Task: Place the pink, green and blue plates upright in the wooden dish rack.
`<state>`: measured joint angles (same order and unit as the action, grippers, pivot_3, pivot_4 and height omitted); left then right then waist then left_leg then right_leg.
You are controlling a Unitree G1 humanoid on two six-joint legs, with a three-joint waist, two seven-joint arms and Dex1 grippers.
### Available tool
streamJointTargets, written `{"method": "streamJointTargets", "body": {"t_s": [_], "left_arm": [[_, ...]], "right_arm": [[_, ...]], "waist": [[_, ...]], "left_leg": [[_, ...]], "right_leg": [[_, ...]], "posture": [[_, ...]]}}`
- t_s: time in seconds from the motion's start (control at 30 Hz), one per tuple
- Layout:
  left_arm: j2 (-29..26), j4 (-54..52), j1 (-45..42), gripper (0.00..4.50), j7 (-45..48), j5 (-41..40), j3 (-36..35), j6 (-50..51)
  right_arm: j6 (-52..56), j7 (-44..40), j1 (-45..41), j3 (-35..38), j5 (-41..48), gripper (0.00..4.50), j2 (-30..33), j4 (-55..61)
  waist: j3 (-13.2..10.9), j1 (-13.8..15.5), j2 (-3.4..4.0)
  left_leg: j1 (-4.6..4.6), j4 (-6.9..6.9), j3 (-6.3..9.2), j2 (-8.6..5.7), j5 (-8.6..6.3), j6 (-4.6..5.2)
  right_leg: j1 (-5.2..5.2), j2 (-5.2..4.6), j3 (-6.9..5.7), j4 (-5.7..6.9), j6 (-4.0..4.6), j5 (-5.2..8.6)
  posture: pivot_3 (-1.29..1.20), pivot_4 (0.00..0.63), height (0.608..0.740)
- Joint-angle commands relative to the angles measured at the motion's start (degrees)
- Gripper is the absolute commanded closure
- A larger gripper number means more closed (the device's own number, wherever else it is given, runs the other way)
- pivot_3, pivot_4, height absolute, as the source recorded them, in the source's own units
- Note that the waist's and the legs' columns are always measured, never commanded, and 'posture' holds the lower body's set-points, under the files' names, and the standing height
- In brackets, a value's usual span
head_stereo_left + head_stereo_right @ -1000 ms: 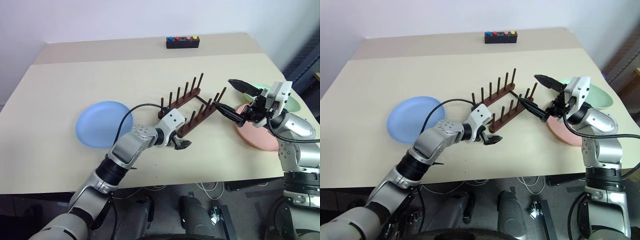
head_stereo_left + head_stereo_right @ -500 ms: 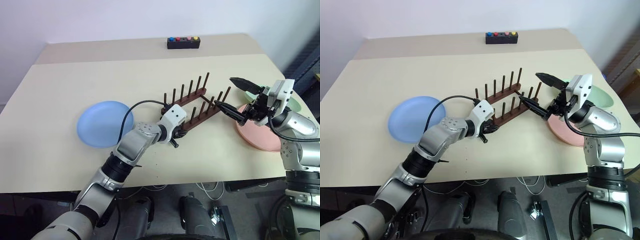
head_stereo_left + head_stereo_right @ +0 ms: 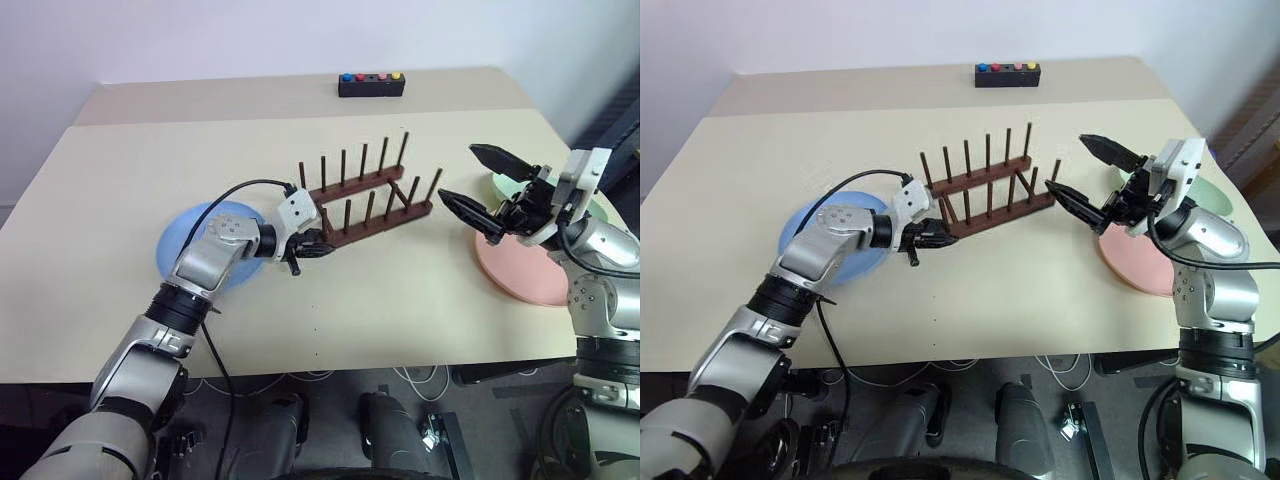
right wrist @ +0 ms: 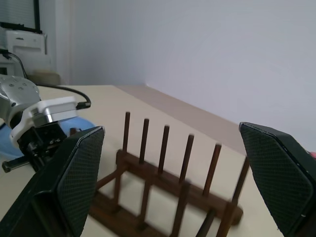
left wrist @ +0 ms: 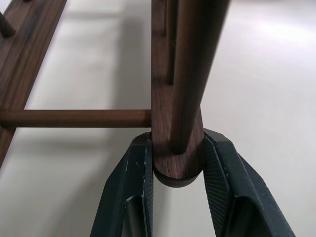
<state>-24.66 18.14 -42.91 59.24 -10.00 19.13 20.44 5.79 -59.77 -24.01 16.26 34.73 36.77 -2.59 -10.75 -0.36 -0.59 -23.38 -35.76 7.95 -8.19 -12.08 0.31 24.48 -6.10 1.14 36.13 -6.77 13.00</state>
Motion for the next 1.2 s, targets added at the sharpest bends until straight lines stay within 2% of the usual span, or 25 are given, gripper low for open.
{"method": "streamJointTargets", "body": {"t_s": [0.03,0.3,0.4,0.57,0.8,0.83,1.0,1.07,1.13,1.2], "left_arm": [[0.3,5.0,-3.6,3.69,3.6,1.3,-0.8,-6.7],[2.5,16.5,-6.4,3.69,9.8,6.9,2.4,-18.1],[3.7,20.4,-7.2,3.69,8.1,9.1,2.3,-21.7],[5.7,24.2,-8.9,3.69,8.7,7.7,-0.3,-18.2],[5.9,21.6,-8.9,0.25,6.2,8.0,-2.9,-16.0],[5.4,20.6,-9.2,0.03,5.7,7.6,-3.7,-14.6],[0.8,10.9,-9.7,0.03,7.8,3.5,-7.8,-2.5],[-2.5,5.3,-9.3,0.55,7.8,2.3,-9.8,2.3],[-5.4,0.1,-8.3,1.28,7.6,0.6,-11.9,6.3],[-7.3,-3.7,-7.0,2.46,9.5,-3.6,-14.3,10.6]], "right_arm": [[0.0,-0.1,-1.0,1.8,1.3,0.0,1.1,2.3],[0.5,0.2,-0.9,2.1,1.6,0.0,1.4,3.1],[0.5,0.3,-0.7,2.0,1.5,0.0,1.3,3.4],[0.4,0.4,-0.2,2.1,1.0,0.0,1.3,3.6],[0.5,0.2,-0.7,1.5,0.9,0.0,1.0,3.1],[0.7,0.1,-1.0,1.5,1.0,0.0,1.0,2.9],[2.3,-1.2,-1.0,1.2,2.2,0.0,1.2,2.6],[3.3,-1.6,-0.9,1.1,2.6,0.53,1.1,2.3],[4.2,-2.0,-0.9,1.1,2.9,1.24,0.9,2.3],[5.8,-2.9,-0.8,1.1,4.4,2.36,0.7,2.5]], "waist": [[0.0,-0.1,0.0],[0.0,-0.3,-0.01],[0.0,-0.3,-0.01],[0.0,-0.2,-0.01],[0.0,-0.3,-0.01],[0.0,-0.4,-0.01],[0.0,-0.5,-0.01],[0.0,-0.6,0.0],[0.0,-0.6,0.0],[0.0,-0.5,0.0]], "left_leg": [[0.0,0.0,0.0,0.0,-0.01,0.02],[-0.01,-0.01,0.0,0.0,-0.03,0.05],[-0.03,-0.06,0.0,0.0,-0.05,0.09],[-0.04,-0.18,0.0,-0.01,-0.08,0.14],[-0.03,-0.2,0.0,-0.01,-0.08,0.14],[-0.03,-0.19,0.0,-0.01,-0.08,0.14],[-0.03,-0.18,0.0,0.0,-0.08,0.14],[-0.04,-0.19,0.0,0.0,-0.09,0.13],[-0.04,-0.18,0.0,0.01,-0.09,0.13],[-0.04,-0.18,0.0,0.01,-0.09,0.12]], "right_leg": [[0.0,0.0,0.0,0.01,0.0,0.0],[0.01,0.0,0.0,0.01,-0.02,-0.01],[0.01,0.0,0.0,0.01,-0.03,-0.02],[-0.05,0.0,-0.01,0.01,-0.1,-0.06],[-0.03,0.02,-0.01,0.05,-0.11,-0.06],[-0.03,0.02,-0.01,0.06,-0.12,-0.06],[-0.01,0.03,0.0,0.08,-0.12,-0.06],[0.01,0.04,0.0,0.09,-0.12,-0.06],[0.01,0.04,0.0,0.09,-0.12,-0.06],[0.02,0.04,0.01,0.09,-0.11,-0.06]], "posture": [[0.0,0.15,0.74],[0.0,0.15,0.74],[0.0,0.15,0.74],[0.0,0.15,0.74],[0.0,0.15,0.74],[0.0,0.15,0.74],[0.0,0.15,0.74],[0.0,0.15,0.74],[0.0,0.15,0.74],[0.0,0.15,0.74]]}}
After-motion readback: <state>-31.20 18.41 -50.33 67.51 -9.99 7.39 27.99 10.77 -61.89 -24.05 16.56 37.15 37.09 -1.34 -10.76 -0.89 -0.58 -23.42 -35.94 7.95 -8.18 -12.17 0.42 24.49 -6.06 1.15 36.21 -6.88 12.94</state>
